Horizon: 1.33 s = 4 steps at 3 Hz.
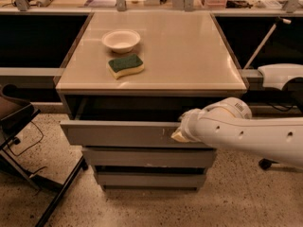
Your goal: Open top drawer
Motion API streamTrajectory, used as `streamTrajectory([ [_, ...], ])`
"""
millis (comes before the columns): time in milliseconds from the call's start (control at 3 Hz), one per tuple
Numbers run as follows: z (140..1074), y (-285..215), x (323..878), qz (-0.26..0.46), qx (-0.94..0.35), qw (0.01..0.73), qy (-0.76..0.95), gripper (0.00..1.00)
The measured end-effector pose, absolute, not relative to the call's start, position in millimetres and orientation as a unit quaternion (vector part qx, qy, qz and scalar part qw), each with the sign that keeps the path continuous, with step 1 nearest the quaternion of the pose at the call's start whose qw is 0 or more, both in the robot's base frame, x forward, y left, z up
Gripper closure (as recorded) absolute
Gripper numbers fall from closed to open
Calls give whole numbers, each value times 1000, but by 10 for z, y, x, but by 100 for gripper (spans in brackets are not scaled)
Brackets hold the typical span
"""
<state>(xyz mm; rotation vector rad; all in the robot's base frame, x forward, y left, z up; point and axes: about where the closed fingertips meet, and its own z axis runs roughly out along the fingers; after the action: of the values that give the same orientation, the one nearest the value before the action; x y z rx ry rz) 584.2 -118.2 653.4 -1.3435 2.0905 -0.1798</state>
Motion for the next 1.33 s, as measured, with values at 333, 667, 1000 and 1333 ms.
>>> streamTrajectory([
  [333, 6555, -1182, 5835, -68, -511, 319, 795, 100],
  [667, 6569, -1217, 5709, -69, -507, 321, 797, 100],
  [1000, 6580, -1203, 5694, -69, -508, 321, 796, 100],
  [1333, 6590, -1231, 5589, -69, -504, 322, 798, 100],
])
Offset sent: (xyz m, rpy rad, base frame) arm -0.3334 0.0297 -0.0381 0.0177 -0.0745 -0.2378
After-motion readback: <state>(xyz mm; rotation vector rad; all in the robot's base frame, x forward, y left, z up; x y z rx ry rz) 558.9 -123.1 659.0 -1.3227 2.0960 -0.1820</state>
